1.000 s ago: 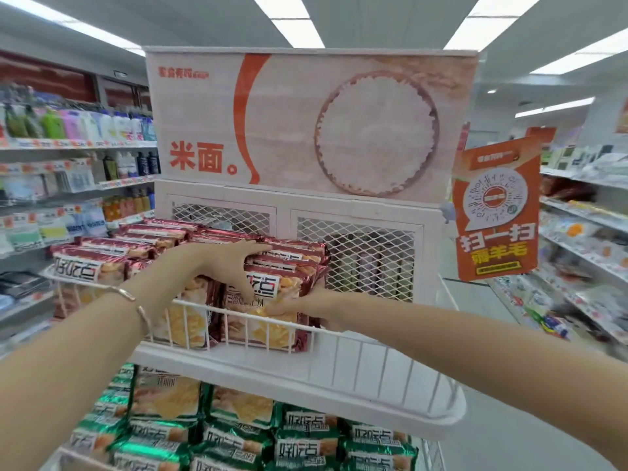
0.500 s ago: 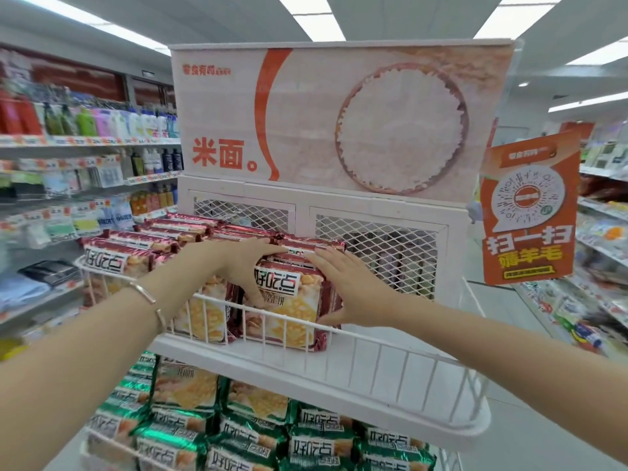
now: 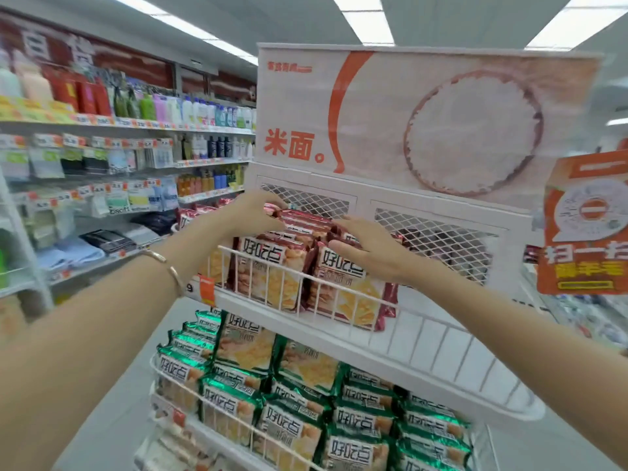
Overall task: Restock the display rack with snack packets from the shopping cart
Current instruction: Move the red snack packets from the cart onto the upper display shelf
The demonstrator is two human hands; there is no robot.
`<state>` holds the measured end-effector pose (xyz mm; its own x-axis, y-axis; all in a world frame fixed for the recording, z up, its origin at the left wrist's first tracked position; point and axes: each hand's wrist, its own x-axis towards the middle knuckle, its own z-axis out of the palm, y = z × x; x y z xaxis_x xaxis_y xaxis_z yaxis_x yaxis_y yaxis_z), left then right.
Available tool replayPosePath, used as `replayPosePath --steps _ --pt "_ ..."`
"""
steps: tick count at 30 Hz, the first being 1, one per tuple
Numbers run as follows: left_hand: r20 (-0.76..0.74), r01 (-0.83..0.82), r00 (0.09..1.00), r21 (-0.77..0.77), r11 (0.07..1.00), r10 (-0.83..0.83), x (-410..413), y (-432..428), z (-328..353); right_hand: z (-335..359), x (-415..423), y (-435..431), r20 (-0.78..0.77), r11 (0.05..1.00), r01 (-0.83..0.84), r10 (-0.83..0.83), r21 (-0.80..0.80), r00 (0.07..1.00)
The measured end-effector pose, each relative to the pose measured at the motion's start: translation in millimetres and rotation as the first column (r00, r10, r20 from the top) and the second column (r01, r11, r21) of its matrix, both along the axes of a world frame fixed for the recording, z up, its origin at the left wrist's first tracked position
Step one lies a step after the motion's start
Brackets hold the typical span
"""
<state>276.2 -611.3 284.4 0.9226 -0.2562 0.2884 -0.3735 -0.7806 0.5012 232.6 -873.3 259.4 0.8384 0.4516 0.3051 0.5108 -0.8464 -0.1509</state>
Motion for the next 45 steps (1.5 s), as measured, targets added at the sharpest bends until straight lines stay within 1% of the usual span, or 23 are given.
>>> replayPosePath --steps 2,6,8,10,14,18,22,26,28,31,34,36,38,40,43,45 --pt "0.019 -0.063 0.998 0.009 0.998 0.063 -4.0 37.0 -7.0 -0.5 1.1 28.5 0.074 0.999 -0.015 0.017 -0.028 0.997" --pt "0.052 -0.241 0.969 -0.026 0.97 0.242 -32.3 143.9 -26.6 -7.9 2.5 119.6 0.222 0.985 -0.142 0.161 -0.101 0.962" --pt "0.008 -0.307 0.952 -0.026 0.951 0.307 -47.7 200.3 -46.5 -19.5 3.0 173.1 0.25 0.957 -0.205 0.254 -0.207 0.934" --pt "-0.058 -0.372 0.926 0.014 0.928 0.372 -68.0 251.8 -68.6 -42.6 3.4 229.8 0.217 0.913 -0.231 0.313 -0.336 0.924" --pt "-0.192 -0.505 0.835 0.1 0.857 0.515 -110.2 344.6 -129.8 -110.4 -9.3 345.4 0.038 0.836 -0.348 0.4 -0.424 0.916" --pt "-0.343 -0.593 0.724 0.131 0.794 0.598 -159.4 421.4 -201.2 -197.7 -24.8 436.0 -0.14 0.785 -0.479 0.464 -0.394 0.875" --pt "-0.516 -0.641 0.593 0.161 0.75 0.618 -197.4 469.6 -267.6 -270.9 -46.3 492.1 -0.379 0.756 -0.543 0.412 -0.365 0.829" --pt "-0.648 -0.692 0.486 0.125 0.711 0.586 -214.0 494.0 -326.9 -331.1 -57.3 526.1 -0.571 0.737 -0.585 0.333 -0.339 0.75" --pt "-0.694 -0.72 0.443 0.103 0.687 0.568 -216.8 503.9 -356.5 -357.6 -55.4 536.7 -0.655 0.744 -0.594 0.289 -0.306 0.698" --pt "-0.741 -0.732 0.405 0.088 0.676 0.535 -213.2 514.9 -392.4 -390.8 -44.1 548.8 -0.777 0.813 -0.55 0.216 -0.192 0.591" --pt "-0.768 -0.787 0.356 0.061 0.614 0.532 -201.7 525.5 -424.4 -432.7 -27.4 564.2 -0.875 0.91 -0.404 0.115 -0.098 0.47" --pt "-0.773 -0.837 0.311 0.052 0.544 0.552 -197.5 532.2 -444.4 -463.7 -20.4 578.0 -0.924 0.959 -0.274 0.044 -0.067 0.379" --pt "-0.778 -0.858 0.264 0.081 0.508 0.571 -195.5 541.3 -464.3 -495.5 -19.6 595.1 -0.956 0.982 -0.173 -0.02 -0.074 0.292" --pt "-0.791 -0.867 0.209 0.121 0.483 0.574 -196.1 551.0 -480.4 -522.8 -27.6 614.4 -0.982 0.987 -0.118 -0.085 -0.105 0.166" --pt "-0.794 -0.9 0.129 0.158 0.407 0.593 -194.2 568.5 -498.7 -561.4 -48.4 641.4 -0.985 0.979 -0.107 -0.169 -0.171 0.026" --pt "-0.791 -0.917 0.085 0.175 0.357 0.605 -191.8 579.0 -508.7 -579.3 -66.1 656.9 -0.977 0.968 -0.139 -0.212 -0.207 -0.018"
